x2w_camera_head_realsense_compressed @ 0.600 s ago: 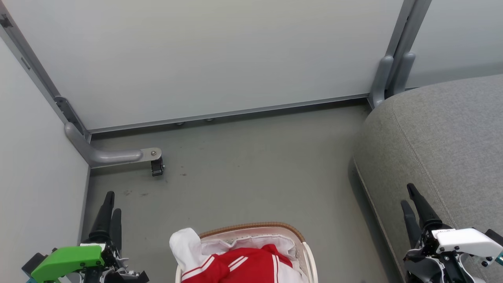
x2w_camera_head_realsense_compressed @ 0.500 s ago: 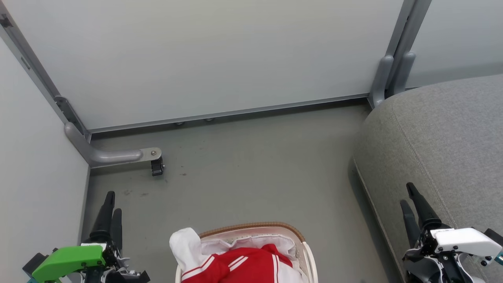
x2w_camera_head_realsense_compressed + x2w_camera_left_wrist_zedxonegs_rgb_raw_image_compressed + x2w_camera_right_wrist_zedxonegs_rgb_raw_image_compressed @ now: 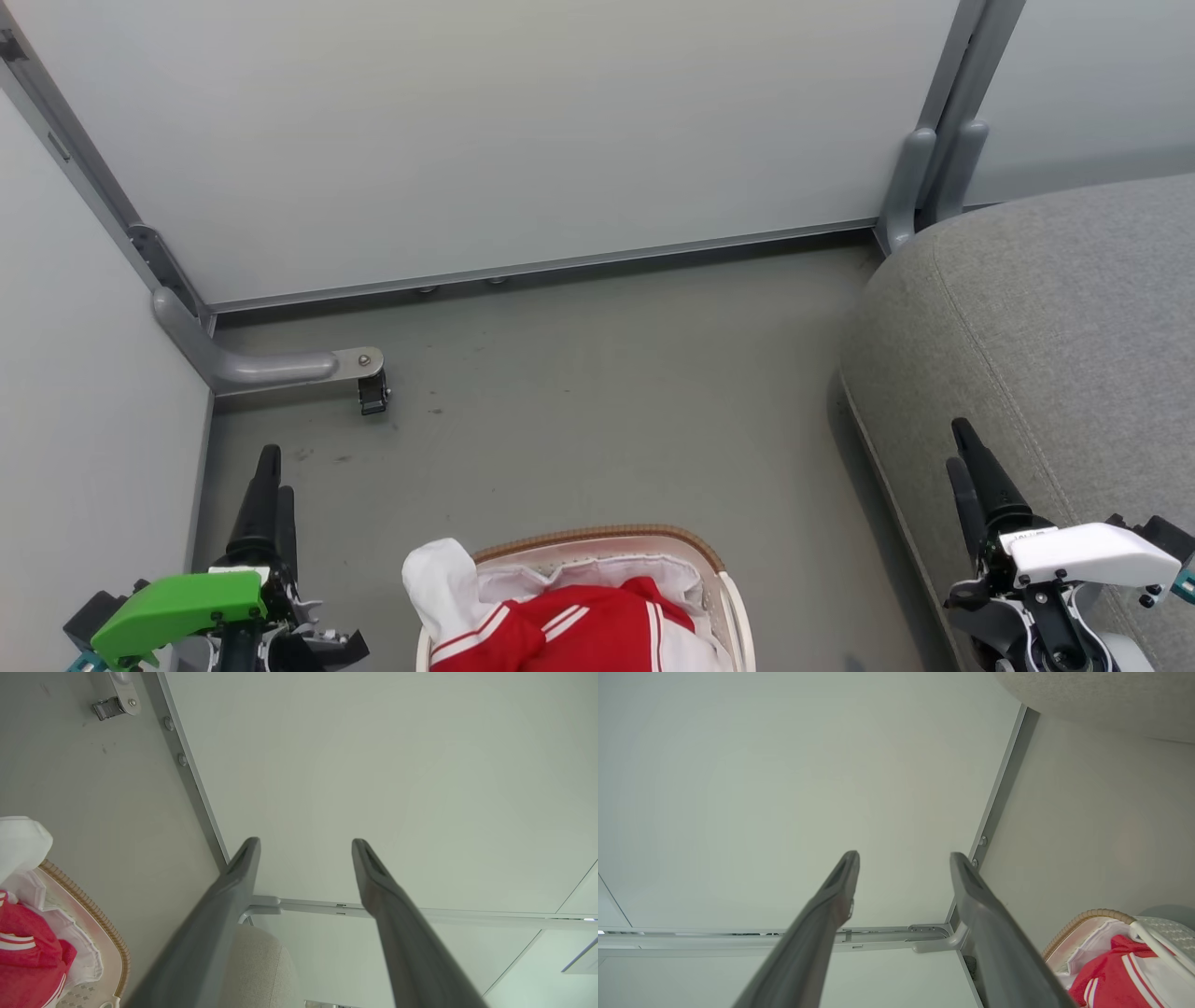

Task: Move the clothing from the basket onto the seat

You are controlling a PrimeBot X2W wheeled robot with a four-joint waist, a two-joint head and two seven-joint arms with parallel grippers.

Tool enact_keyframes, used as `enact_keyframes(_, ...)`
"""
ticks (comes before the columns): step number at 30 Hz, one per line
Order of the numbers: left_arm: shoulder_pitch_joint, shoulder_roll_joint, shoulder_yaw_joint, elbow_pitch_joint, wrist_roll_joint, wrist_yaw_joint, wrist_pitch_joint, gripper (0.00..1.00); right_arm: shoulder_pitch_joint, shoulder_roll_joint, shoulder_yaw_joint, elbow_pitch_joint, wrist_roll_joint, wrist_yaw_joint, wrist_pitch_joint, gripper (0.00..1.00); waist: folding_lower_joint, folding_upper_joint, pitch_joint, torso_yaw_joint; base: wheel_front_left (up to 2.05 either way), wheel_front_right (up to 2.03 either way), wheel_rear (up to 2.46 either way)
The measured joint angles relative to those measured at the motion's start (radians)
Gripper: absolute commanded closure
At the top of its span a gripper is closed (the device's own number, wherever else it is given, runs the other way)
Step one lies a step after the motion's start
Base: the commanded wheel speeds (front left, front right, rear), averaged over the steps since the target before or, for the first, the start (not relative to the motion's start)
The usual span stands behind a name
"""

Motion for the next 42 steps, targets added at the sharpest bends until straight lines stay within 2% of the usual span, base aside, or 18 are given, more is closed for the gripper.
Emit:
enact_keyframes(13, -0.021, 0.013, -0.041, 0.032, 0.098, 0.0, -0.057, 0.0, -0.02, -0.019, 0.049, 0.002, -0.132, 0.0, -0.053, 0.0, 0.0, 0.0, 0.007, 0.0, 0.0, 0.0, 0.0)
enact_keyframes(26, -0.04, 0.019, -0.054, 0.06, 0.316, 0.0, -0.101, 0.0, -0.041, -0.034, 0.087, 0.015, -0.288, 0.0, -0.098, 0.0, 0.0, 0.0, 0.014, -0.001, 0.0, 0.0, 0.0)
enact_keyframes(42, -0.052, 0.051, -0.102, 0.088, 0.653, -0.001, -0.152, 0.0, -0.065, -0.044, 0.12, 0.041, -0.519, 0.0, -0.146, 0.0, 0.0, 0.0, 0.023, -0.003, 0.0, 0.0, 0.0)
